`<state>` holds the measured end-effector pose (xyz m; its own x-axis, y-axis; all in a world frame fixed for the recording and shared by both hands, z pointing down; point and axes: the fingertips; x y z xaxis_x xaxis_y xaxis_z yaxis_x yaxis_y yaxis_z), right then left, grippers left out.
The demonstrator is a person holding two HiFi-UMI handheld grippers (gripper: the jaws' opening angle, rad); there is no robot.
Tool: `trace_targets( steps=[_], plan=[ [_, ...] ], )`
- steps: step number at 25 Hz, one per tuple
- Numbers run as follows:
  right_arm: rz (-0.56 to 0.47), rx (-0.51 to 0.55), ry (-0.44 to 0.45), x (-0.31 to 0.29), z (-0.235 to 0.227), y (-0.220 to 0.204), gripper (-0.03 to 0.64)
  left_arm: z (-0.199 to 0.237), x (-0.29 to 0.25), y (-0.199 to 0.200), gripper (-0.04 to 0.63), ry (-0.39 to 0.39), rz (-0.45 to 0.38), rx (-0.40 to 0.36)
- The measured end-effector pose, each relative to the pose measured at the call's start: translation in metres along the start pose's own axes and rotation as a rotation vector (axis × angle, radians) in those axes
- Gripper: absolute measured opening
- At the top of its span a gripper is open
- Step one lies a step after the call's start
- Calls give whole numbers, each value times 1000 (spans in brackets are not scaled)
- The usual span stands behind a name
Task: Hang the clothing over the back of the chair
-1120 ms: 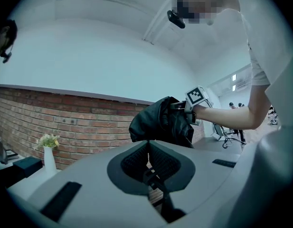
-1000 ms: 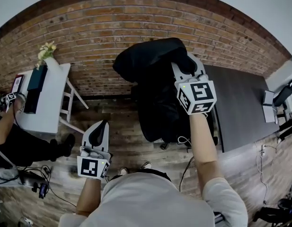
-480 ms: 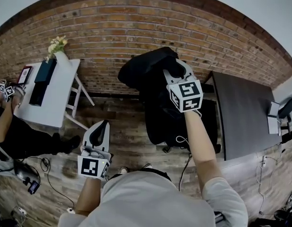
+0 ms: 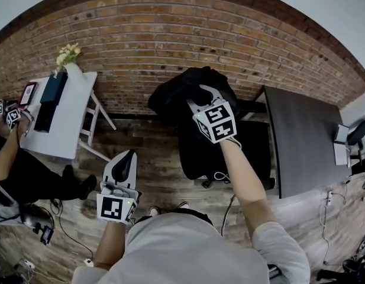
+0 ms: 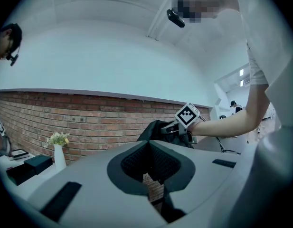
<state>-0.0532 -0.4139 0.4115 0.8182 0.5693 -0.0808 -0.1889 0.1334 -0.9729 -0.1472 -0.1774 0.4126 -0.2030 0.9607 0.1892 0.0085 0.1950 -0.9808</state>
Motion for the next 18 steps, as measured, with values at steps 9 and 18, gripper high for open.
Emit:
trace_targets(
  steps=[9, 18],
  plan=[
    [35, -46, 101, -1, 38, 1, 124, -3, 0, -4, 26, -9, 6, 16],
    [222, 91, 201, -5, 72, -27, 211, -17, 3, 0, 26, -29, -9, 18]
  ],
)
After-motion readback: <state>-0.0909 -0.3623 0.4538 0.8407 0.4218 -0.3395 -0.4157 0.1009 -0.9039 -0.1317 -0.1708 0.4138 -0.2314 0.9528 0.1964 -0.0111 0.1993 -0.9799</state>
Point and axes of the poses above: the fingertips, and each gripper's own axes: x backward along the fingers, z to its left, y out of its top, and after that the axes turned 12 degrees about -z, right-handed
